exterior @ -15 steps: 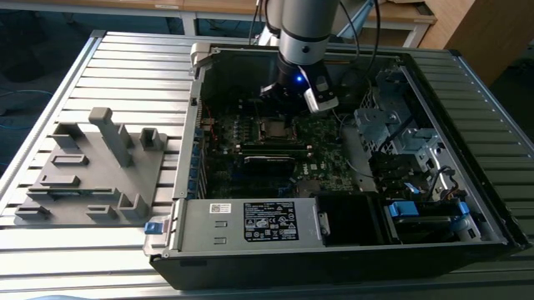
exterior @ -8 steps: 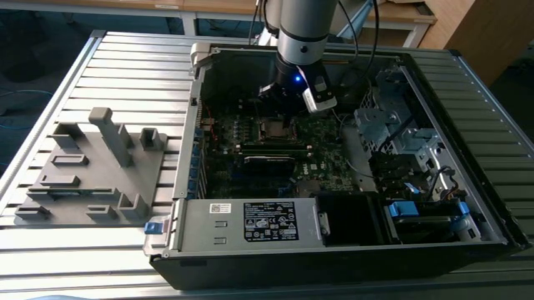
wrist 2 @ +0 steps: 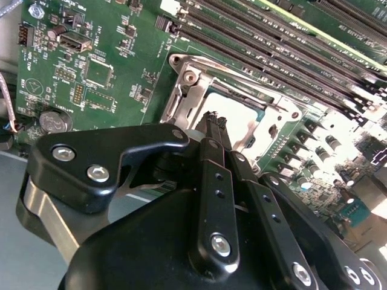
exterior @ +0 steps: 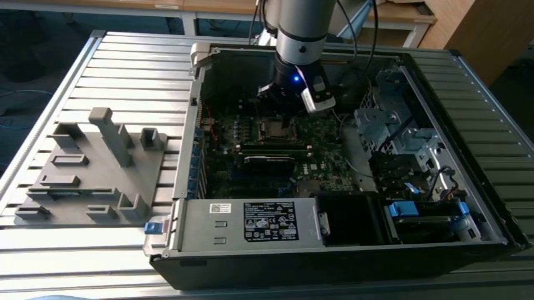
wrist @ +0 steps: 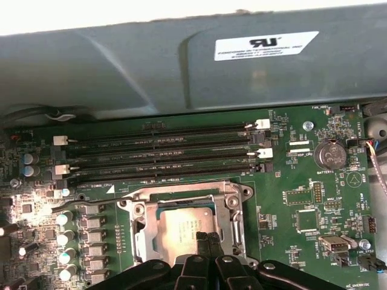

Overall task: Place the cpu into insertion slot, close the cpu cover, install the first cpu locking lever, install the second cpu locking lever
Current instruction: 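Close the cpu cover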

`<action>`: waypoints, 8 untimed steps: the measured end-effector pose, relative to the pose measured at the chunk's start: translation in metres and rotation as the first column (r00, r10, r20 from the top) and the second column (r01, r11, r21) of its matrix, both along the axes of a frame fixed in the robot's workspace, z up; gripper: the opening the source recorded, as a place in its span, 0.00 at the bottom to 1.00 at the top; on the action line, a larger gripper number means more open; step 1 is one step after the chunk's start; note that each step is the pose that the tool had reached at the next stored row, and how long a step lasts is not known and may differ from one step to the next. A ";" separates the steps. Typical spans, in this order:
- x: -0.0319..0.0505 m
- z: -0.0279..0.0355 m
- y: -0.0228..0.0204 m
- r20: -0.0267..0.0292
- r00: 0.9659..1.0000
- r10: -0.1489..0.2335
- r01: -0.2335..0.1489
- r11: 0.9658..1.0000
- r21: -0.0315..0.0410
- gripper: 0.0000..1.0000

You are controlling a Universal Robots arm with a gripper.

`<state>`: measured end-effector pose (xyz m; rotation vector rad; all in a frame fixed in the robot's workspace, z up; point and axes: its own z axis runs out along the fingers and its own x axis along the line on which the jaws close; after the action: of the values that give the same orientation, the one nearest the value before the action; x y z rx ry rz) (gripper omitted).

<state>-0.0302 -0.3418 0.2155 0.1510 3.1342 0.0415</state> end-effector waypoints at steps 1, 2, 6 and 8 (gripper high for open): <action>-0.0002 0.0000 0.0000 0.000 1.000 0.000 0.000 1.000 0.000 0.10; -0.0002 0.0000 0.0000 0.000 1.000 0.000 0.000 1.000 0.000 0.10; -0.0003 0.0006 -0.0001 0.000 1.000 0.000 0.000 1.000 0.000 0.10; -0.0003 0.0021 0.0000 0.000 1.000 0.000 0.000 1.000 0.000 0.10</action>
<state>-0.0305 -0.3418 0.2176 0.1510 3.1342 0.0415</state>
